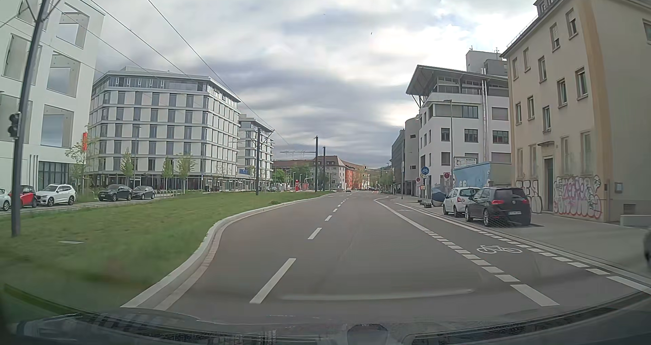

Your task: Follow the waypoints while adhering to traffic rules and regulations

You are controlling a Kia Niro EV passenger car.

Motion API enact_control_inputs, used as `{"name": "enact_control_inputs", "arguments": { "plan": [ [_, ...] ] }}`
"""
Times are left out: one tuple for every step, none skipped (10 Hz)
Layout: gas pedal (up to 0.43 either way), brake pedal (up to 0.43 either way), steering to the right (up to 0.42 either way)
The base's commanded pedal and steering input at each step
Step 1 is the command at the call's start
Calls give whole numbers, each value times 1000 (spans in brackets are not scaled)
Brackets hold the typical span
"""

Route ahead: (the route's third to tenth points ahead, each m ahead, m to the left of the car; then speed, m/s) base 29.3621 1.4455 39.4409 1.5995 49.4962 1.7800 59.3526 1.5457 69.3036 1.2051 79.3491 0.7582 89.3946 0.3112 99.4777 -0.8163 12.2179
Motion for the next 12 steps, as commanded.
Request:
{"name": "enact_control_inputs", "arguments": {
  "plan": [
    [59, 0, -13],
    [59, 0, -12],
    [59, 0, -12],
    [59, 0, -11],
    [59, 0, -11],
    [59, 0, -9],
    [59, 0, -6],
    [59, 0, -4],
    [59, 0, -3],
    [59, 0, -3],
    [59, 0, -2],
    [59, 0, 0]
  ]
}}
